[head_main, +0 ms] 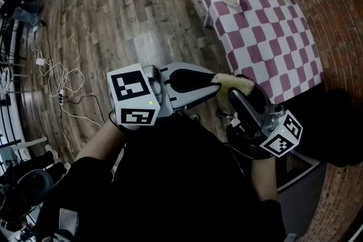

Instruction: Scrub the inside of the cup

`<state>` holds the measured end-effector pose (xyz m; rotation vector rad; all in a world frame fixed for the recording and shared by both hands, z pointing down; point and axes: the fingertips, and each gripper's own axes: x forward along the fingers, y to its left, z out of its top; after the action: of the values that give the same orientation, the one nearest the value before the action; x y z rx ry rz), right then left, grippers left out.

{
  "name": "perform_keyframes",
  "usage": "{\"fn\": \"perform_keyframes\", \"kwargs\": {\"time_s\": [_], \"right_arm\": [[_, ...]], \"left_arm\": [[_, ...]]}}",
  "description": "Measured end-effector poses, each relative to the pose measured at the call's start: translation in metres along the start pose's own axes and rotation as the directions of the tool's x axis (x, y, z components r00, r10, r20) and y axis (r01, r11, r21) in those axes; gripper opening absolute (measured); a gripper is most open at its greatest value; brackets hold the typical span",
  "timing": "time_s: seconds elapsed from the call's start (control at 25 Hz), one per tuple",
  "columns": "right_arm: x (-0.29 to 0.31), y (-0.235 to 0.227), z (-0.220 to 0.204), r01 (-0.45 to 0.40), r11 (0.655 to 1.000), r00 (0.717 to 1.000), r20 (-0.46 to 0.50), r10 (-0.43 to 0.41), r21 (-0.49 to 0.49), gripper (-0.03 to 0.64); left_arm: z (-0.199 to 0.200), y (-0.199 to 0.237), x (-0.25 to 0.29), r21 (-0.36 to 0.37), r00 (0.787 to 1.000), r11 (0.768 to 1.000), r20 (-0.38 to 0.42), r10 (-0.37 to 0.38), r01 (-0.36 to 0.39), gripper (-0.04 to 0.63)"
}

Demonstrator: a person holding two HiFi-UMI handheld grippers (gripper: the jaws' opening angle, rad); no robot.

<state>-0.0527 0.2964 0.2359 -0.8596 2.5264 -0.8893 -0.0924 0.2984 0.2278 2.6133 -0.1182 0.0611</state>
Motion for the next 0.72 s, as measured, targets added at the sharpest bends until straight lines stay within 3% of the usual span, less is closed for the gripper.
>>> {"fn": "perform_keyframes", "kwargs": {"time_s": [0.04, 0.16, 0.44, 0.56, 0.72], "right_arm": [[0.009, -0.005, -0.001, 0.02, 1.0, 1.0, -0.012, -0.02, -0.012, 0.188], [0.042, -0.019, -0.006, 0.079, 0.996, 0.995, -0.055, -0.081, -0.036, 0.143], [0.128, -0.042, -0.015, 0.145, 0.987, 0.977, -0.148, -0.153, -0.064, 0.133], [0.162, -0.047, -0.021, 0.156, 0.982, 0.963, -0.203, -0.175, -0.107, 0.132], [0.199, -0.058, -0.028, 0.158, 0.976, 0.944, -0.268, -0.194, -0.148, 0.132]], "left_arm": [[0.002, 0.011, -0.004, -0.006, 1.0, 1.0, -0.009, -0.008, 0.008, 0.064], [0.006, 0.047, -0.021, -0.02, 0.999, 1.0, -0.039, -0.023, 0.022, 0.066], [0.02, 0.115, -0.071, -0.003, 0.985, 0.99, -0.099, -0.141, 0.142, 0.086], [0.023, 0.14, -0.09, 0.031, 0.974, 0.985, -0.153, -0.166, 0.172, 0.133], [0.025, 0.164, -0.105, 0.062, 0.957, 0.975, -0.213, -0.197, 0.214, 0.133]]}}
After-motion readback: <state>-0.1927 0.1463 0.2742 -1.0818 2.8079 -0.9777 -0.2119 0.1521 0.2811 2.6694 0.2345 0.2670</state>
